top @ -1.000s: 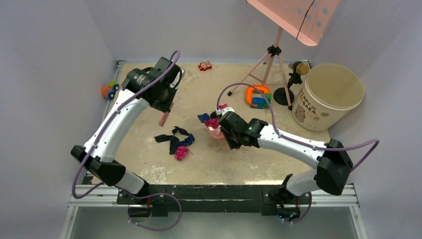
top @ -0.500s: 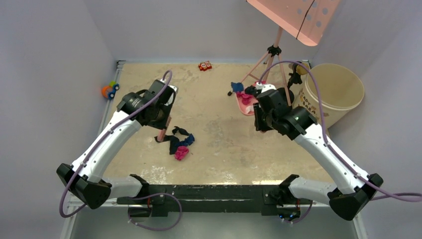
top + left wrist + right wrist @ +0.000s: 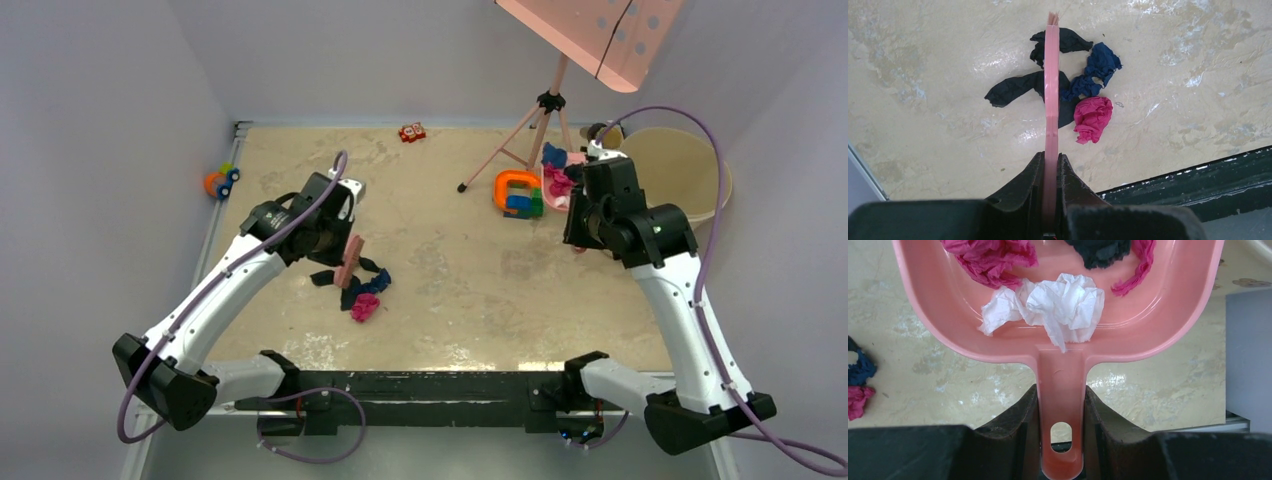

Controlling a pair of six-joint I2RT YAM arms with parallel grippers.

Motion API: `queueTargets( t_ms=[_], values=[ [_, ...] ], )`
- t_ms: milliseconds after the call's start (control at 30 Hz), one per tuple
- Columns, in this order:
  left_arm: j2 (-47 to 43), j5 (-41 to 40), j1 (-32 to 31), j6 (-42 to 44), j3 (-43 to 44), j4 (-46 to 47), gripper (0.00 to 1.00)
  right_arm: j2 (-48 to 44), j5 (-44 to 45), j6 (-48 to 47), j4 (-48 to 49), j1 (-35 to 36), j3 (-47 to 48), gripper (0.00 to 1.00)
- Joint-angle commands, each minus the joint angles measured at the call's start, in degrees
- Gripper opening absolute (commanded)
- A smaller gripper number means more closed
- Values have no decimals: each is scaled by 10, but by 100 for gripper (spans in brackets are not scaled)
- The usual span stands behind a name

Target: Sweep away the paper scraps from the table

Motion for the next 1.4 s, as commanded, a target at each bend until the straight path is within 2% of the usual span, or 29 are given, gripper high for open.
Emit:
queueTargets(
  t_ms=[0,200,333,500,667,833,967,1067,1200,1367],
  values=[
    [-36,13,-2,-11,-17,58,0,12,-8,-9,-18,-43,52,0],
    [-56,14,-1,-16,-41,74,0,48,-50,-19,-2,-141,108,0],
    [-78,2,-1,-20,-51,87,0,61,-118,-25,27,-232,124,0],
    [-93,-7,-1,-23,-60,99,0,63,-301,-6,109,-350,106,0],
    [-92,-12,-1,-24,-66,99,0,71,-504,57,219,-447,61,0],
    [-90,-19,0,-23,-69,102,0,60,-640,196,391,-501,-28,0],
    [-83,-22,-1,-23,-69,103,0,34,-687,346,575,-522,-126,0],
    [-79,-22,-1,-23,-69,102,0,30,-702,448,681,-533,-179,0],
    [-76,-28,0,-23,-69,102,0,14,-700,632,877,-549,-264,0],
    [-74,-27,-1,-23,-71,102,0,8,-681,726,949,-558,-296,0]
  ],
)
